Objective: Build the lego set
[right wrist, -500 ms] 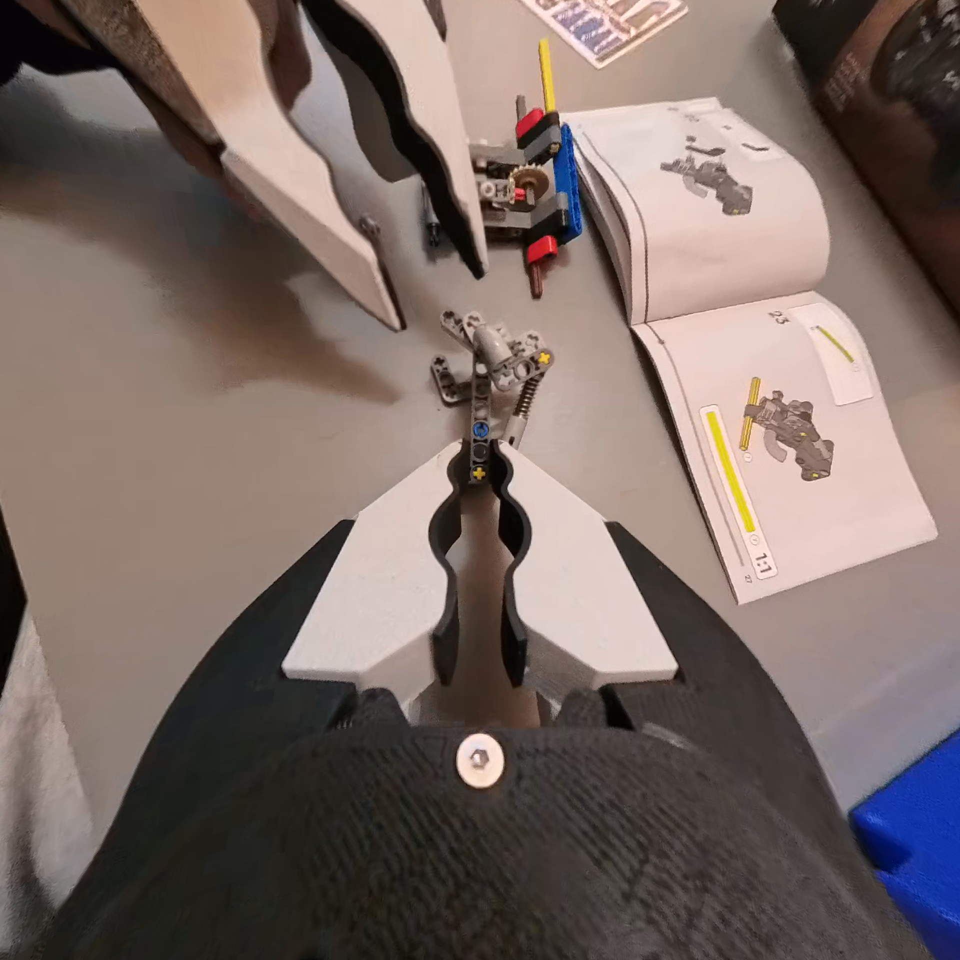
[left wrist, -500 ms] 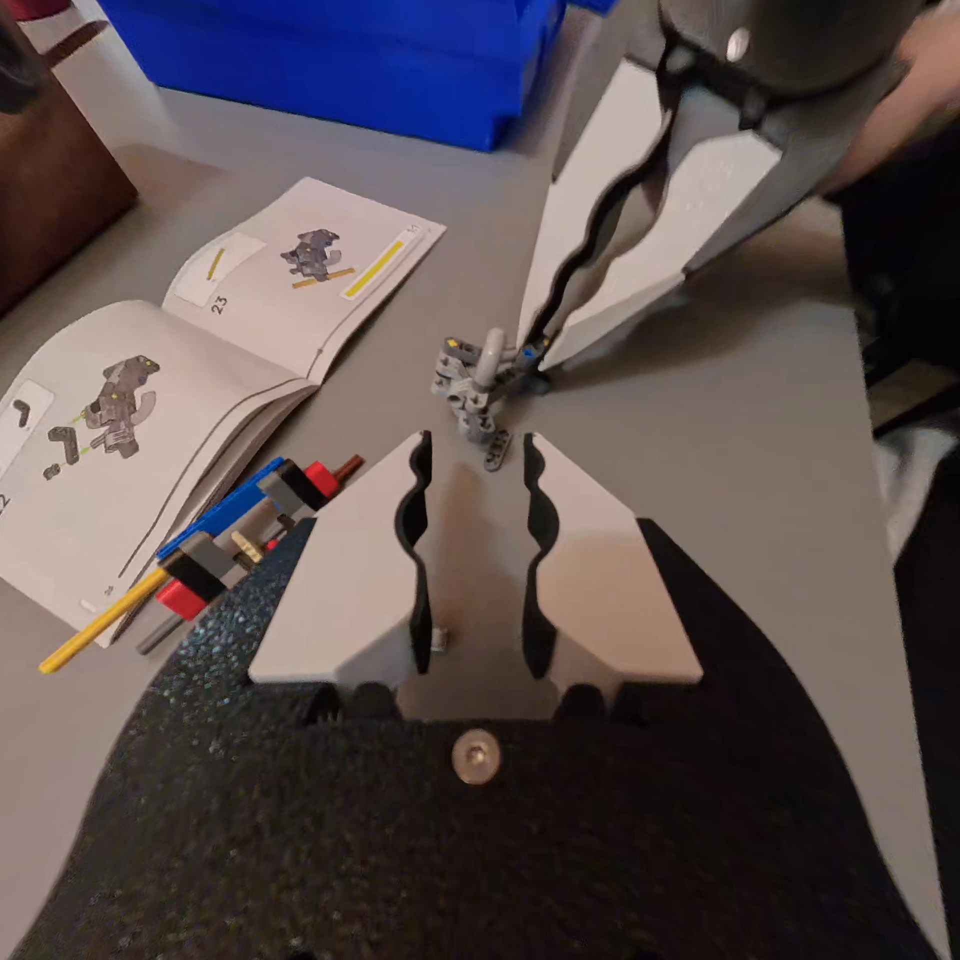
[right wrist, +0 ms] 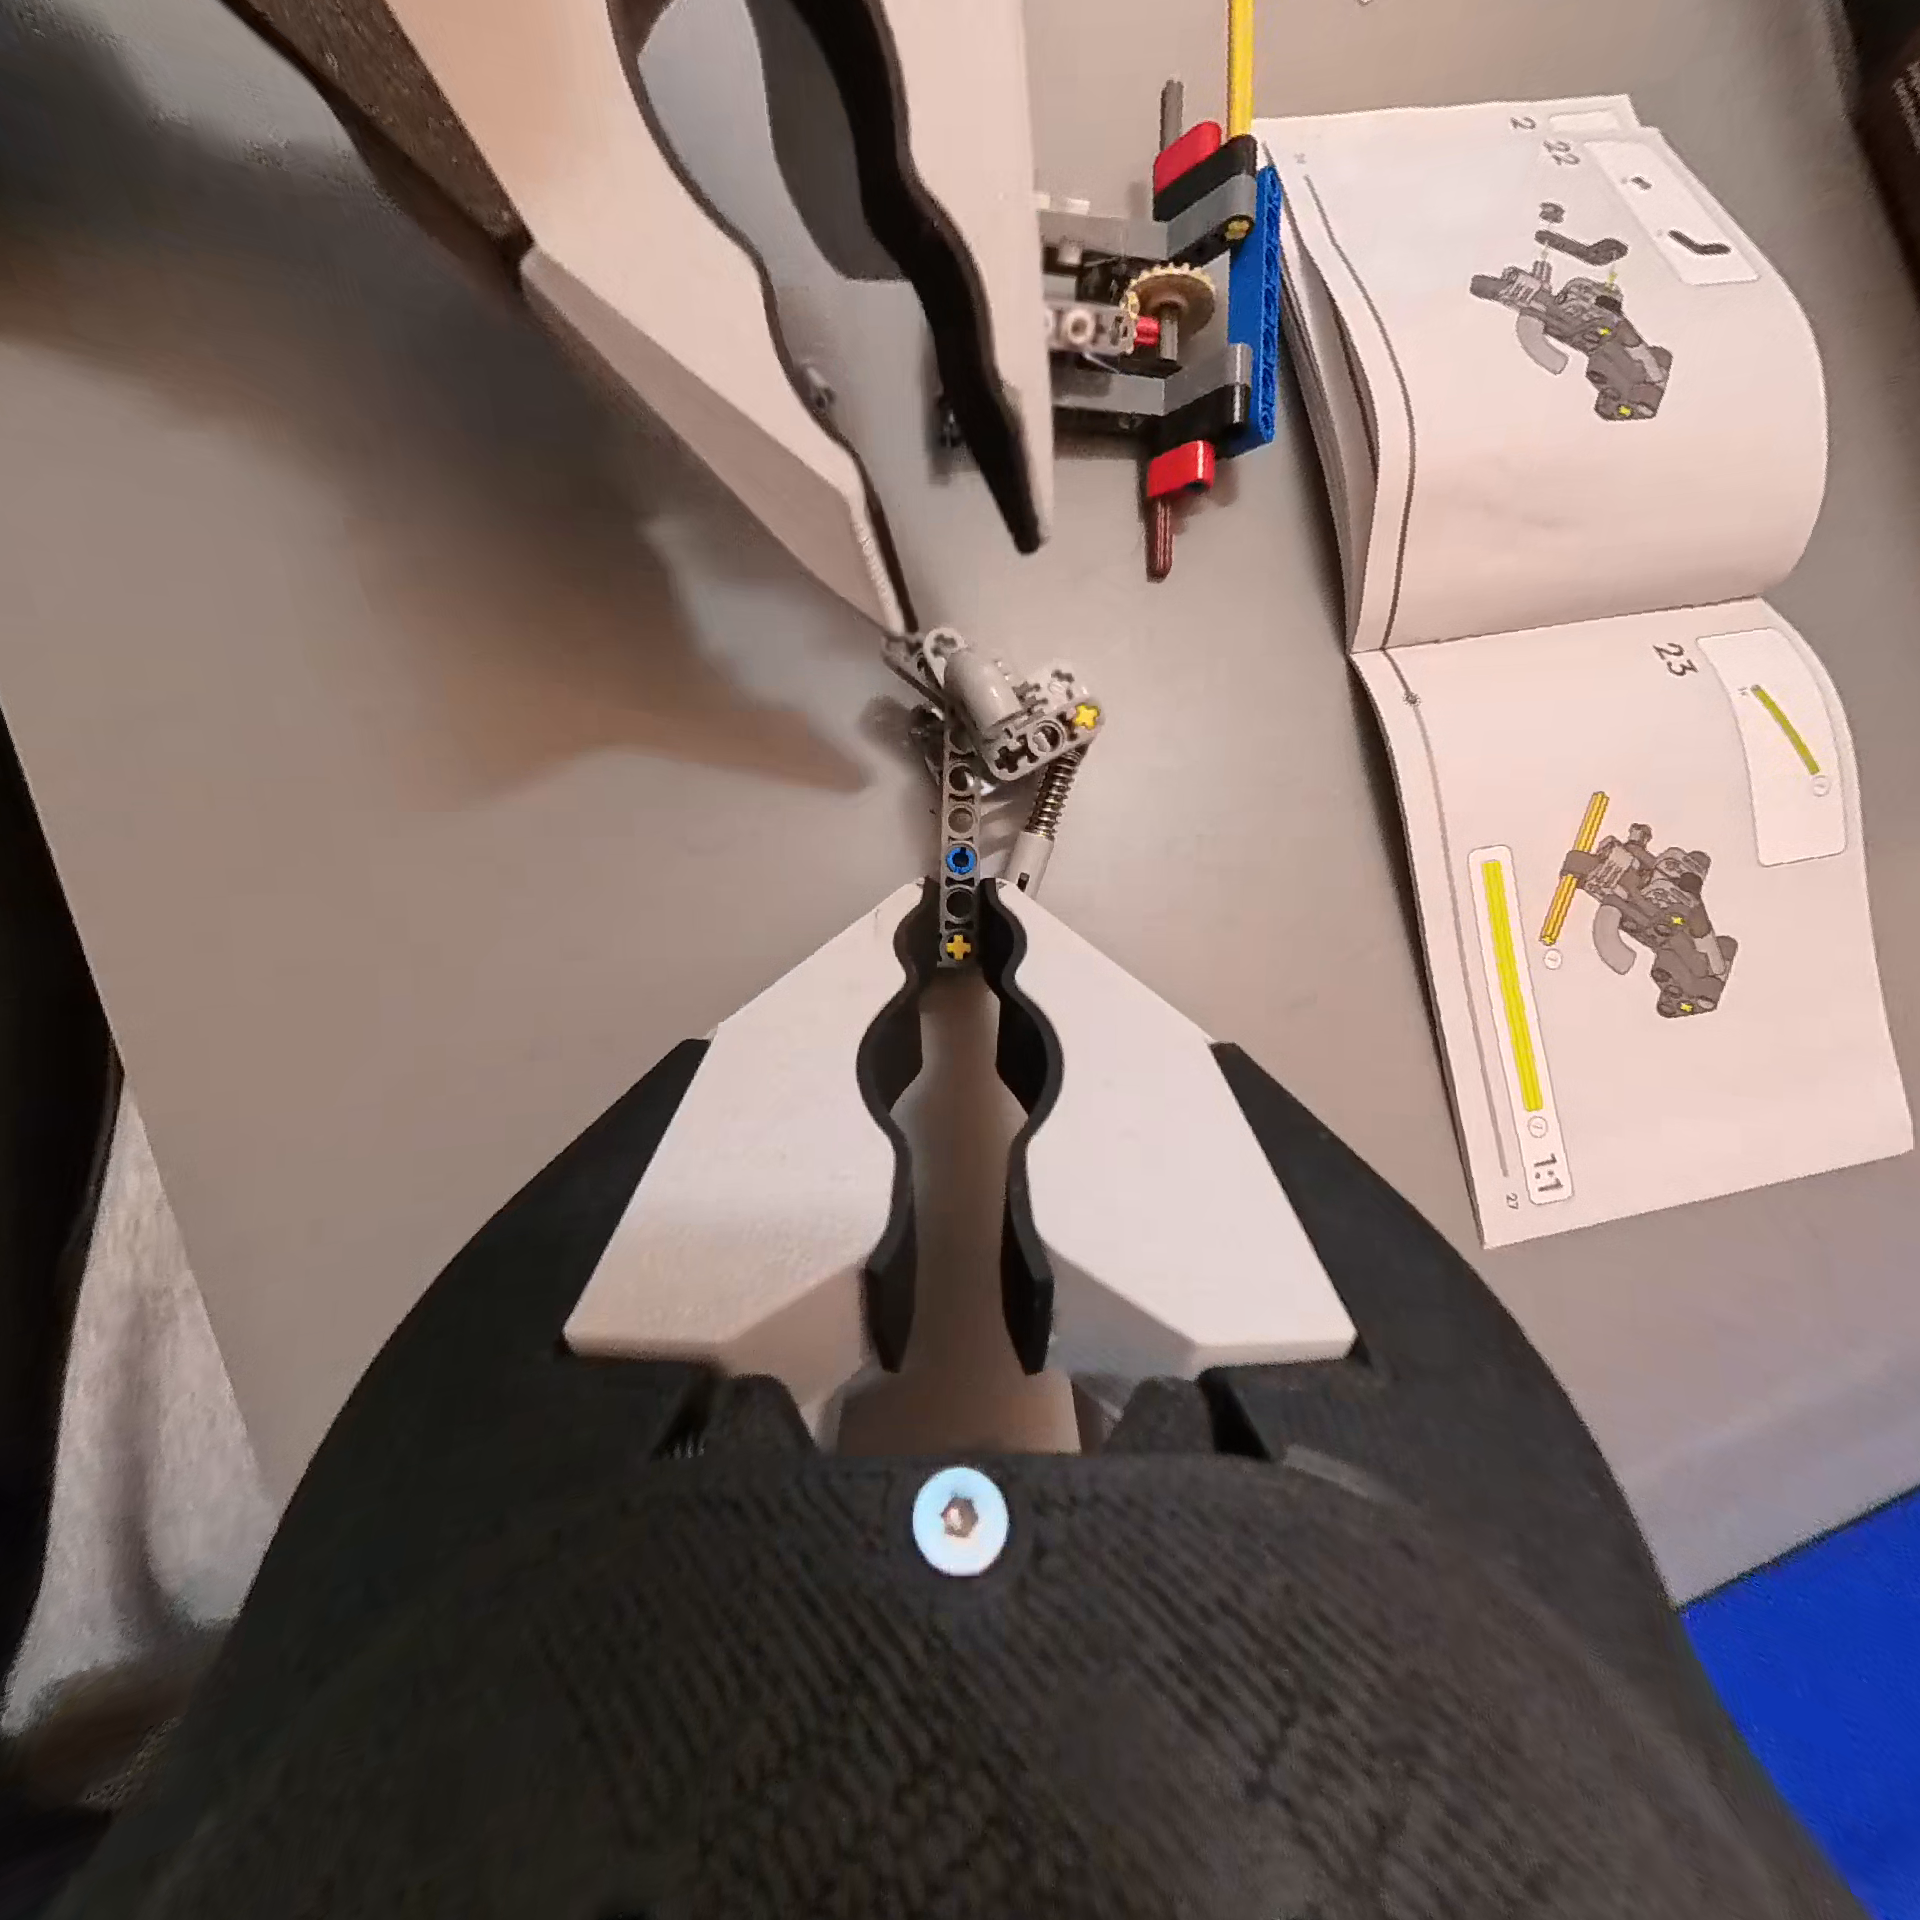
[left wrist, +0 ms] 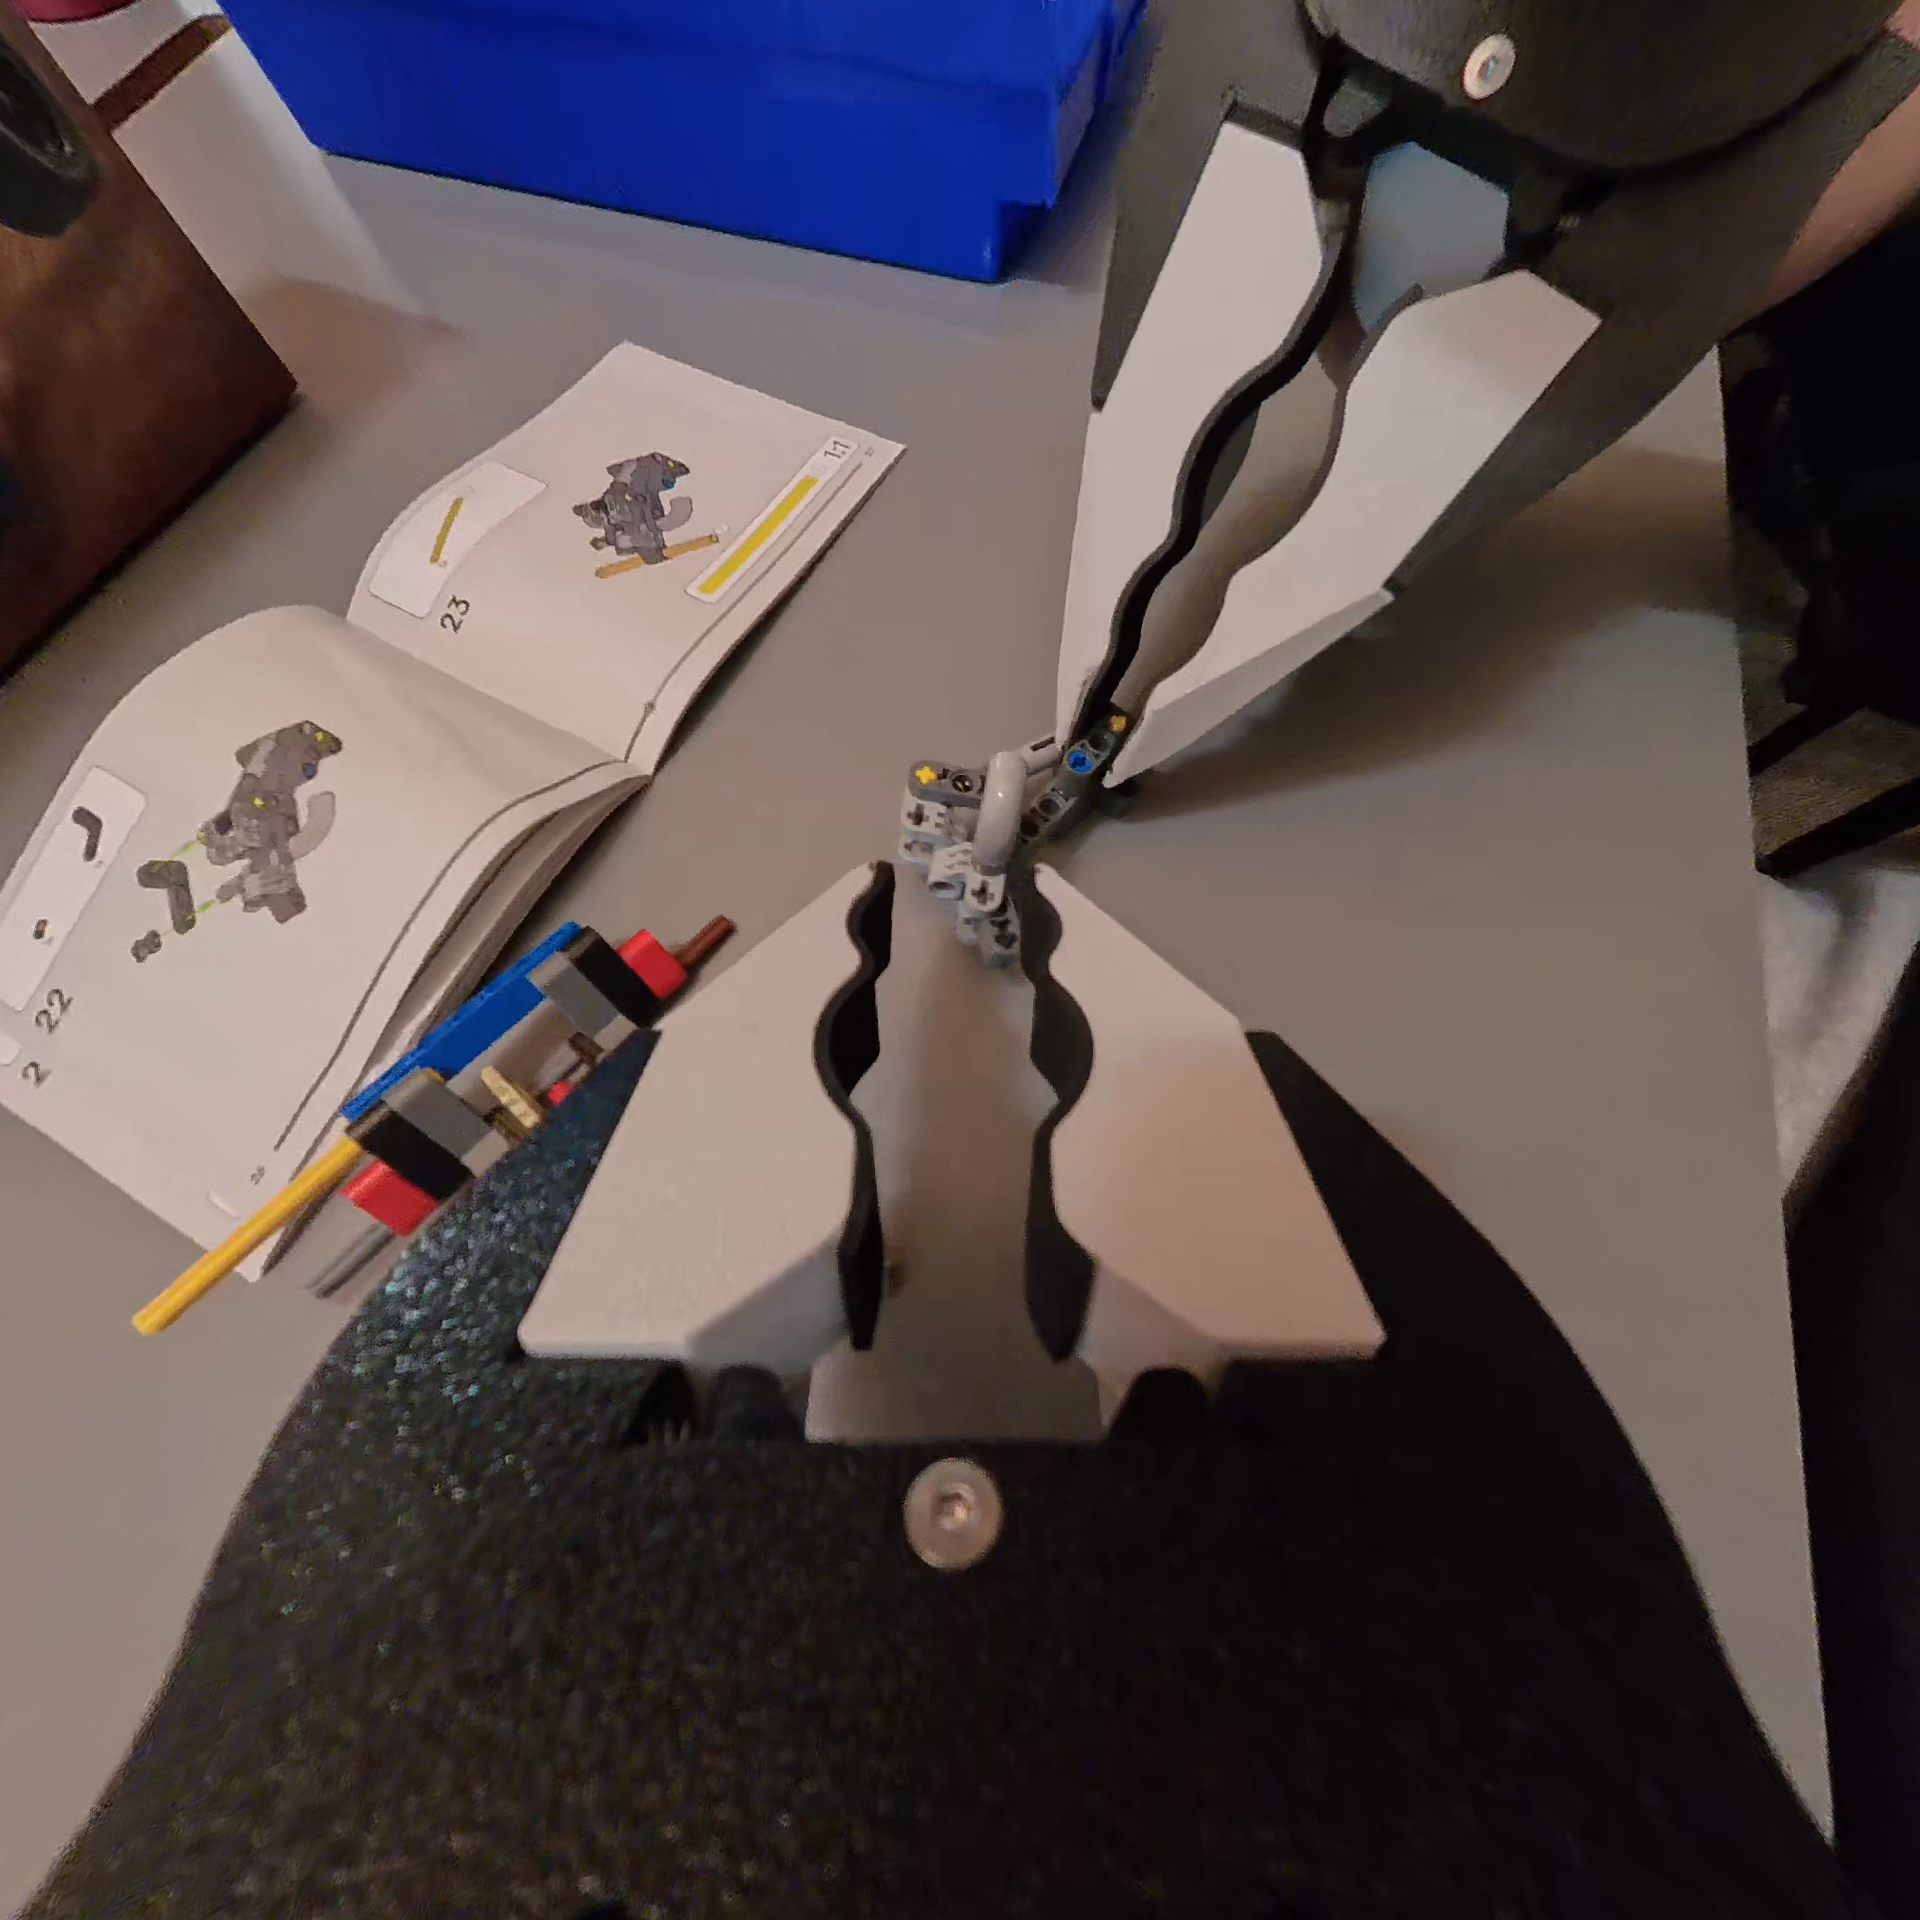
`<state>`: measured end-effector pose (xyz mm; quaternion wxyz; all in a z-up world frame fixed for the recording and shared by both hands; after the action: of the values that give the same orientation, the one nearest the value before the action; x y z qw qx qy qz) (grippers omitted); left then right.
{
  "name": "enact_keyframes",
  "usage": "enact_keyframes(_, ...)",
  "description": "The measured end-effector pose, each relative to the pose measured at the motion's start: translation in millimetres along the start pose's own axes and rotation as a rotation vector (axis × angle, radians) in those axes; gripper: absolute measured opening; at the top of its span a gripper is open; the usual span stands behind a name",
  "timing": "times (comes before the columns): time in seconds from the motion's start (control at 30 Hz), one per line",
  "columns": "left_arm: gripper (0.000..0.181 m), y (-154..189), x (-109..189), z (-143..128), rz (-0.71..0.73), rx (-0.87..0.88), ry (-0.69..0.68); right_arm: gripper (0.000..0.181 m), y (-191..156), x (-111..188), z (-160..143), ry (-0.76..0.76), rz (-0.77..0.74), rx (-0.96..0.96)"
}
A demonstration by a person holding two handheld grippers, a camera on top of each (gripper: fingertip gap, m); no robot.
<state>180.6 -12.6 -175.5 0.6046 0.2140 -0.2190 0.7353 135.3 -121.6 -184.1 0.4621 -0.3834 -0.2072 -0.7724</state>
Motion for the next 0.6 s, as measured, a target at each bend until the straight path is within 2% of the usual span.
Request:
enact_keyframes(0.3, 0.021, 3, -7, 7, -0.041, -0.173, -0.095, 0.005, 0, 3, -3, 0.037, 0.035, 0.013)
enact_keyframes(0.6, 0.016, 8, -14, 7, -0.082, -0.123, -0.19, 0.006, 0, 5, -3, 0.055, 0.063, 0.015)
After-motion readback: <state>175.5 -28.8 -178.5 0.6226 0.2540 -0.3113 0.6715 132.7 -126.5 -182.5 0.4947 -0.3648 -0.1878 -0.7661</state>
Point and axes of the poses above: each gripper's, where its closed fingertips meet, x back along the fingers, z out of its top, y = z × x across the jaws, the point moved 6 cm from there along x, back along the fingers, and after that the axes turned 7 degrees about z, right-handed, at the moved point
